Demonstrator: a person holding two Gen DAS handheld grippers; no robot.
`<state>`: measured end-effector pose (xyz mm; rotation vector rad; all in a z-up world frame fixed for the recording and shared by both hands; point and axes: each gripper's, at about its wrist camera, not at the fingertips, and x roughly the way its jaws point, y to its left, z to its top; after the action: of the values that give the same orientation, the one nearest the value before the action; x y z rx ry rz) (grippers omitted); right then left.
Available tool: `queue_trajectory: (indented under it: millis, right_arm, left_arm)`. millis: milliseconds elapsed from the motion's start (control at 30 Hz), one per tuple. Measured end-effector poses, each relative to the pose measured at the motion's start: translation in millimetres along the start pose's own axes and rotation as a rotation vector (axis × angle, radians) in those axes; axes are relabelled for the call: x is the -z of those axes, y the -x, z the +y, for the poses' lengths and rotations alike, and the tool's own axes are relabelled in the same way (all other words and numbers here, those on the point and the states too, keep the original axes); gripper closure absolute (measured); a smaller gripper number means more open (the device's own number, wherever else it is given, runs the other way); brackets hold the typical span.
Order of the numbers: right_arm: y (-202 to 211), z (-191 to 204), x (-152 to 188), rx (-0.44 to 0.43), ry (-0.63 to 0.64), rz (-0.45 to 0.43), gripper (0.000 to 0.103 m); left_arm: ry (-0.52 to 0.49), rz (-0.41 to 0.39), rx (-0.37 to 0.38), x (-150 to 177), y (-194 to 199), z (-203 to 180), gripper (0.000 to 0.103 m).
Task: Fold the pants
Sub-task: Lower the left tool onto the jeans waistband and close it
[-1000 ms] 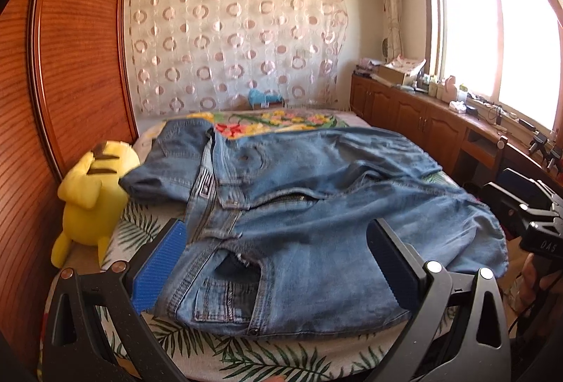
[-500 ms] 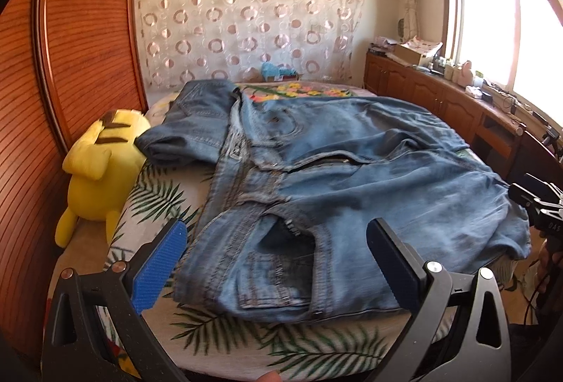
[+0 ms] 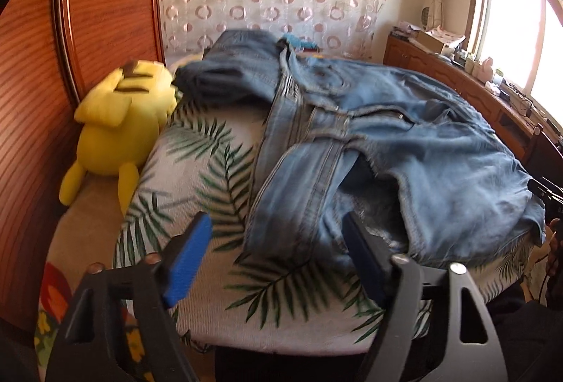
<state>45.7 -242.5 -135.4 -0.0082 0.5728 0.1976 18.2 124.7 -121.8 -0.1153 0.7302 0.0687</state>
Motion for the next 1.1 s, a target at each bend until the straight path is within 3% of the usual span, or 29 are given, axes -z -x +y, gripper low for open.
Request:
queue_trajectory:
  millis: [467, 733, 900, 1100]
  right_arm:
    - [6, -5, 0, -0.004, -0.001, 0.031, 0.000]
    - [2, -9, 4, -0.013, -0.008, 0.053, 0.000]
    - [0, -15, 0, -0.021, -0.014, 0.062, 0.000]
    - [0, -19, -3, -0.018, -0.020, 0.059, 0.000]
  left_arm:
    - [0.042, 0.048, 0.037, 10, -17, 8, 0.038]
    - [0.025, 0.037, 0.078, 8, -13, 0, 0.072]
    - [-0.022, -0.014, 0.079, -2, 3, -9, 0.081]
    - [-0.069, -0.117, 0.117, -40, 30, -26, 0.084]
